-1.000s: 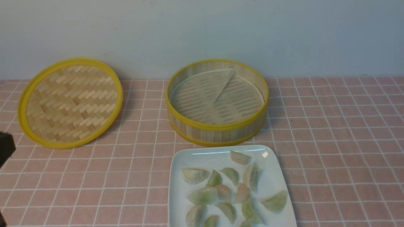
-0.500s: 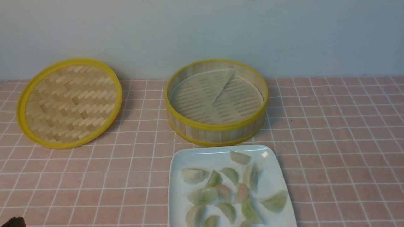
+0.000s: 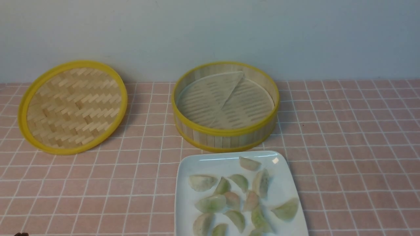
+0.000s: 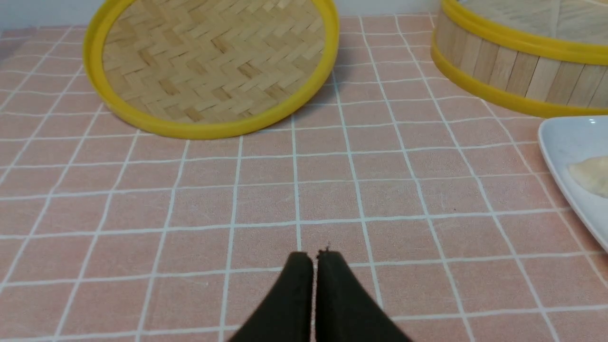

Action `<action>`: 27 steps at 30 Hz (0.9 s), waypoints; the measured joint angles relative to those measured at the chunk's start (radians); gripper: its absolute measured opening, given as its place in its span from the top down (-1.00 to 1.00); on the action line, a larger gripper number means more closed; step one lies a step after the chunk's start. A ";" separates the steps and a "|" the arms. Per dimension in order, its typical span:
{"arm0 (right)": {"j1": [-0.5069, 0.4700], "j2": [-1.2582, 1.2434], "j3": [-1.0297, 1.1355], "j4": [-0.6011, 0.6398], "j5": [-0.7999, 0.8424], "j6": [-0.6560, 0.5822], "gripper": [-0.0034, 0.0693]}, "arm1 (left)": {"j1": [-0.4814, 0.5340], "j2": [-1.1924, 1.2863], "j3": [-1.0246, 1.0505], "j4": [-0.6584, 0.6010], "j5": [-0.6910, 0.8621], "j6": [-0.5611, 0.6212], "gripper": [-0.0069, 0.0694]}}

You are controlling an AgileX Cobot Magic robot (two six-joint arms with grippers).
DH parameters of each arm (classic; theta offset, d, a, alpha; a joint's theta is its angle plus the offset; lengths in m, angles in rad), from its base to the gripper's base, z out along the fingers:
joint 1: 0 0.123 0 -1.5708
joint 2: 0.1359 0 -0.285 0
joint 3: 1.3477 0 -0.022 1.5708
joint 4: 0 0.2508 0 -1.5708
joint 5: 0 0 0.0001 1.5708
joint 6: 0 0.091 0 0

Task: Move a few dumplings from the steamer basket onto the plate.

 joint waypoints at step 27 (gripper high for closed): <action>-0.323 0.000 0.296 0.151 -0.424 -0.076 0.95 | 0.000 0.000 0.000 -0.001 0.001 0.000 0.83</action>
